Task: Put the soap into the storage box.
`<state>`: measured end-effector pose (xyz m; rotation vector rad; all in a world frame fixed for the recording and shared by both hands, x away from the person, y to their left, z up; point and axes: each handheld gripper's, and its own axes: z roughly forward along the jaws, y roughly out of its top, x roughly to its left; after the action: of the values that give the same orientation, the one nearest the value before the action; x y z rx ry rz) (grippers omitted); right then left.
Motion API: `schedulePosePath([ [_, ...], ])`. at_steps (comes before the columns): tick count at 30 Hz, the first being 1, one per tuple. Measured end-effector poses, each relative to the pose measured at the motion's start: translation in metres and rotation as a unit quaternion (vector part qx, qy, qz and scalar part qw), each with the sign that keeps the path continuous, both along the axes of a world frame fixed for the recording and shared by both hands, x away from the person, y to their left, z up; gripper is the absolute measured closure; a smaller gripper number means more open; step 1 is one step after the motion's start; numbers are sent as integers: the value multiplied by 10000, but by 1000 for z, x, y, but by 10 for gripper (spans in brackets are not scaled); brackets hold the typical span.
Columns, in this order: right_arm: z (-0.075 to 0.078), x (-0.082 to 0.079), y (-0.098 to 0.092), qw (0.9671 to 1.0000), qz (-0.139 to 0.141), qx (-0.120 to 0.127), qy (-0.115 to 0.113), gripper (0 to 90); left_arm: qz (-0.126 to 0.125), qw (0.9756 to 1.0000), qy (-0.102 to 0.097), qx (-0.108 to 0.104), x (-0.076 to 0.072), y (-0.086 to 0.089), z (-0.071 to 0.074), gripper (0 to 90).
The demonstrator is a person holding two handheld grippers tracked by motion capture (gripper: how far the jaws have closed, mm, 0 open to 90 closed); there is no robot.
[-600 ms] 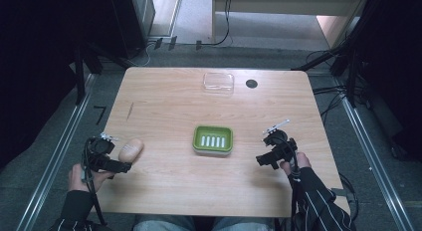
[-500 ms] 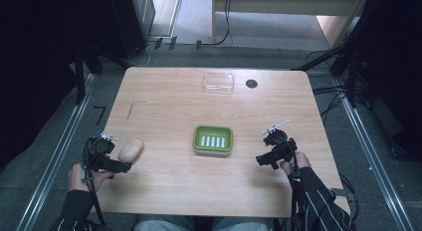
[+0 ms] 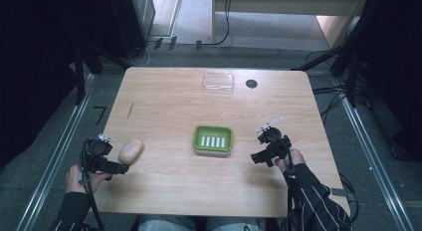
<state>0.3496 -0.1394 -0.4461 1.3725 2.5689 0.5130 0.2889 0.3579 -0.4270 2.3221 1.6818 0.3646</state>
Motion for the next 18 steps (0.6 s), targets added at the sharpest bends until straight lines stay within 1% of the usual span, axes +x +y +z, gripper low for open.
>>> schedulePosePath([
  [2, -1, 2, 2, 10000, 31, -23, 28, 140, 25, 10000, -25, -50, 0, 2, 0, 16],
  [3, 0, 2, 4, 10000, -1, -31, 34, 140, 18, 10000, -10, -54, 0, 3, -1, 16],
  [6, 0, 3, 8, 10000, 33, -42, 2, 140, -3, 10000, 29, -64, 1, 5, -3, 16],
  [7, -1, 5, 10, 10000, 54, -75, 27, 140, -4, 10000, 30, -95, 4, 6, -2, 16],
  [9, -3, 7, 11, 9999, 57, -66, 69, 140, 0, 9999, 41, -107, 6, 7, -2, 16],
  [15, -4, 11, 12, 9999, 58, -116, 80, 140, -100, 9999, 33, -101, 11, 2, -1, 16],
  [18, -4, 10, 13, 9999, 72, -105, 46, 140, -141, 9998, 37, -109, 15, 0, 1, 16],
])
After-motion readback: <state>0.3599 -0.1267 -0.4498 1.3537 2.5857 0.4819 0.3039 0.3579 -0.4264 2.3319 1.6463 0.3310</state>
